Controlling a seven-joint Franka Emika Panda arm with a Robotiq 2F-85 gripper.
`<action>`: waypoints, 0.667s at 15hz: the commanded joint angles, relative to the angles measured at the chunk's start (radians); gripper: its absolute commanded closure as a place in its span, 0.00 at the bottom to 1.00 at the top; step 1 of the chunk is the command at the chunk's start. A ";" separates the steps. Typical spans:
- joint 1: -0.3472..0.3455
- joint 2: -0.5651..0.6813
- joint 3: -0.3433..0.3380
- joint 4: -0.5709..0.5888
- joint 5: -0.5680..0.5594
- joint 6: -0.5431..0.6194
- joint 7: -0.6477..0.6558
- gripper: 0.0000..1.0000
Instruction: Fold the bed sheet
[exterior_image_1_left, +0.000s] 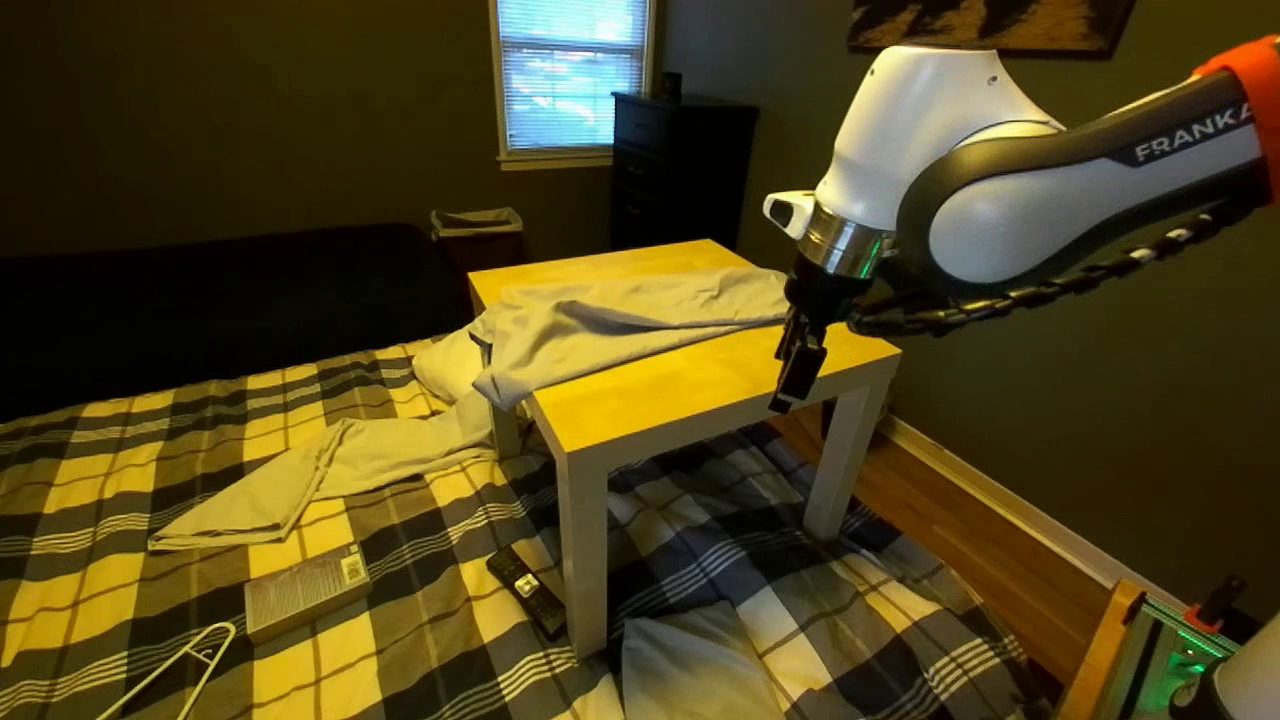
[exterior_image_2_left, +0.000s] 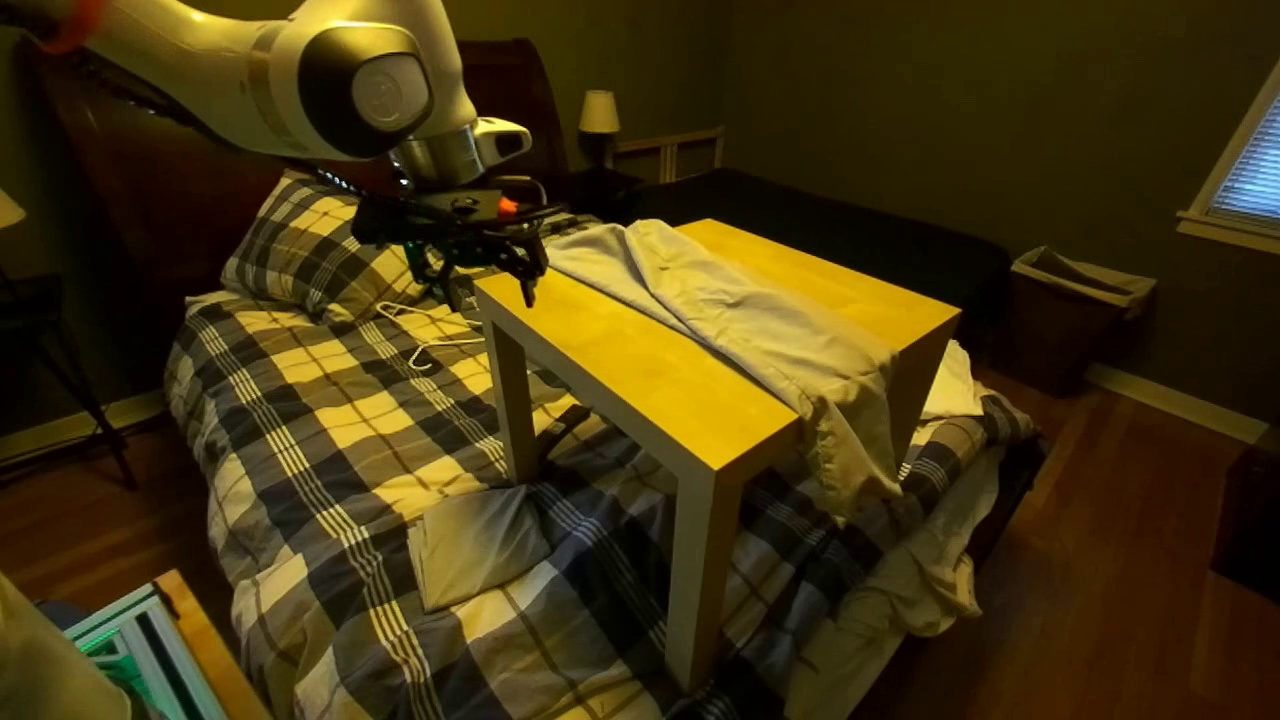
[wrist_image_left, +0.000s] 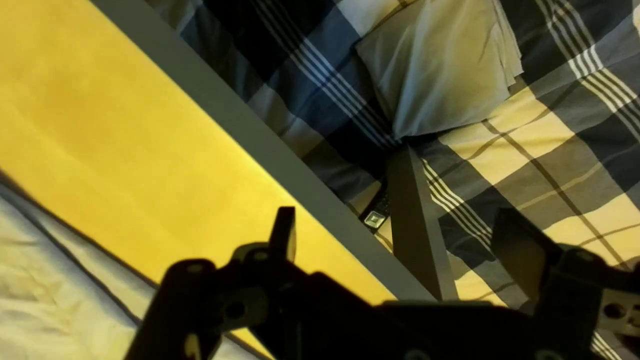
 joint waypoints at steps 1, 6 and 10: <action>0.000 0.088 0.071 0.092 -0.116 0.016 0.092 0.00; -0.001 0.227 0.140 0.238 -0.255 0.069 0.212 0.00; 0.000 0.373 0.166 0.338 -0.508 0.204 0.406 0.00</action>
